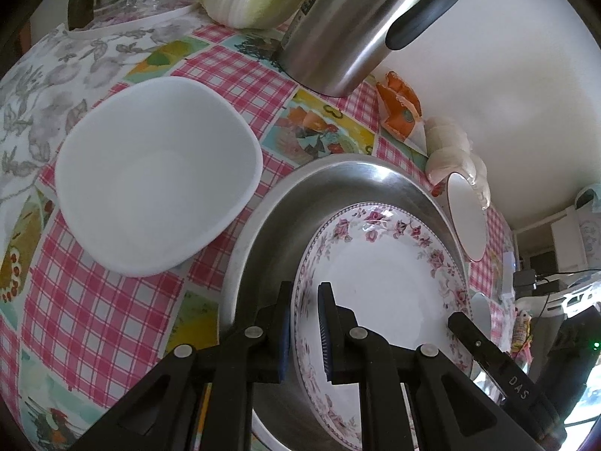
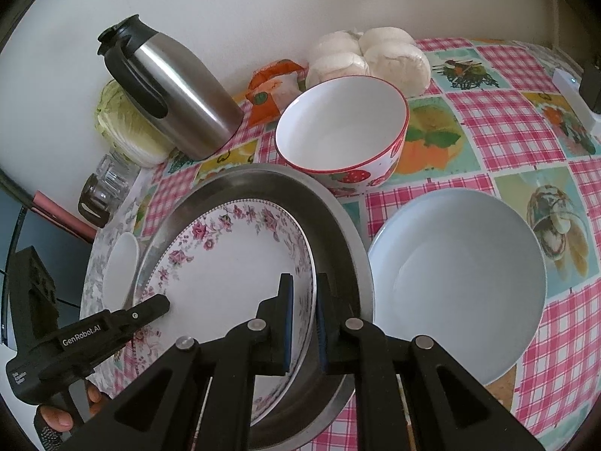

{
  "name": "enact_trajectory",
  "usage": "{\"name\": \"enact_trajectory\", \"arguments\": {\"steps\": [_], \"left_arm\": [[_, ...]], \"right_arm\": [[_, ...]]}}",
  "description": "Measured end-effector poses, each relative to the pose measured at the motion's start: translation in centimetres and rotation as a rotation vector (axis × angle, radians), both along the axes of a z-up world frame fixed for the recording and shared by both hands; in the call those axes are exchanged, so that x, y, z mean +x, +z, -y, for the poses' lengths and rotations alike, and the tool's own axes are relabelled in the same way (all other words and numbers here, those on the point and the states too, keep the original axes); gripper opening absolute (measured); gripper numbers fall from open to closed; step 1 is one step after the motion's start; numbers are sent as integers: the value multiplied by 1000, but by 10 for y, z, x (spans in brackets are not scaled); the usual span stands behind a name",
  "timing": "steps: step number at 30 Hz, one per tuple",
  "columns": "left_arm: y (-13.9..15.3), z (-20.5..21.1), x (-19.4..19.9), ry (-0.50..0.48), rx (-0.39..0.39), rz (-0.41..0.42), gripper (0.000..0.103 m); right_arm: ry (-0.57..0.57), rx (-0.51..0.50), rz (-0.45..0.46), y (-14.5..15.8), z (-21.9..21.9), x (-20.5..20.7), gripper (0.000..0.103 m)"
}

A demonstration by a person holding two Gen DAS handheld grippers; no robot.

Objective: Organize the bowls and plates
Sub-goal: 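Carry the floral plate over the steel basin and lower it inside, then open both tools to release the plate and pull them back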

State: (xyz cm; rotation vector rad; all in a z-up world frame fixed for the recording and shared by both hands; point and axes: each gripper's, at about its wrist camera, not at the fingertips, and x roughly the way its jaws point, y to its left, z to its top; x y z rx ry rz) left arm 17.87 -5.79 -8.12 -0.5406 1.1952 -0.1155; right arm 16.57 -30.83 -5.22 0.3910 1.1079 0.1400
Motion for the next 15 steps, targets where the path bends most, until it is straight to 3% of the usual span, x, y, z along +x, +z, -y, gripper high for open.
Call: {"name": "enact_trajectory", "arguments": {"steps": [15], "left_arm": [[0, -2, 1, 7, 38, -2, 14]], "right_arm": [[3, -39, -23, -9, -7, 3, 14]]}}
